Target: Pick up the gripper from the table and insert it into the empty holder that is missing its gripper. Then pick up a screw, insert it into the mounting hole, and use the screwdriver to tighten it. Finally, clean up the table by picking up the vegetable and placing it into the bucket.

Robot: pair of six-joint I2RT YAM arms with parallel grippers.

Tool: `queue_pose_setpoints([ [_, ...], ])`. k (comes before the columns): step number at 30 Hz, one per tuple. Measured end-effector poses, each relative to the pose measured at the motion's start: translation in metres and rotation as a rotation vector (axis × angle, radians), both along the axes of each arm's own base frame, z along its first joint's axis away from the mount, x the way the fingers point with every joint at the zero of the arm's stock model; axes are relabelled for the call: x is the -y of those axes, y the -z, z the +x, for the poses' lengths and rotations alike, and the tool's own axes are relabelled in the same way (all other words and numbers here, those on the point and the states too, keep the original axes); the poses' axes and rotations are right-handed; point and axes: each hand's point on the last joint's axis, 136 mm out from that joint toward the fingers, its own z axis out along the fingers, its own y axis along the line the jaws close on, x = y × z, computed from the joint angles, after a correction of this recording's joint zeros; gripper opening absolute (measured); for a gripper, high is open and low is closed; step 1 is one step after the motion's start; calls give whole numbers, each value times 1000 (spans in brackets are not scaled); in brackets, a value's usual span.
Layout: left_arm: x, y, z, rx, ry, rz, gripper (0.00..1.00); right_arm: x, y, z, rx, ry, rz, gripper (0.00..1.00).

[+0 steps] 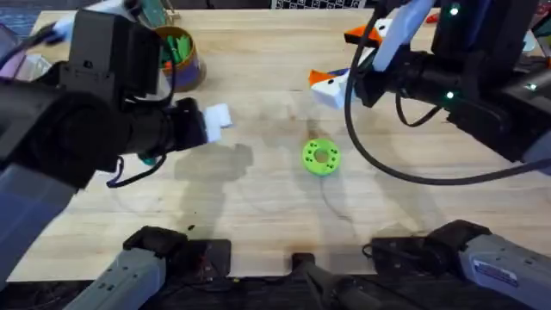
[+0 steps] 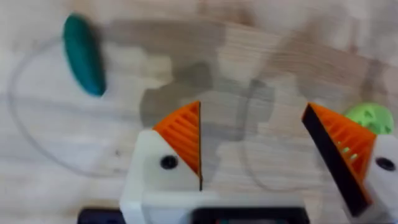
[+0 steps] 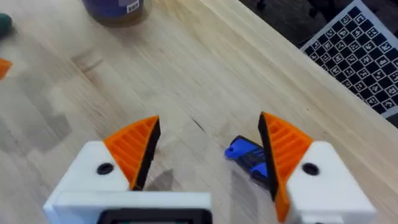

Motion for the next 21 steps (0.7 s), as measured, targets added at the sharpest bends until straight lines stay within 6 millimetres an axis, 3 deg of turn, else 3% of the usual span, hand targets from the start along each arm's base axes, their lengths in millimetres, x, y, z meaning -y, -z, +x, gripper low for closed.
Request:
queue_pose_setpoints([
  [9,-59,15,-20,-132,-392,-27,985,0,0,0,0,0,0,937],
  [21,-96,15,-26,-125,-633,-26,986,0,0,0,0,0,0,938],
])
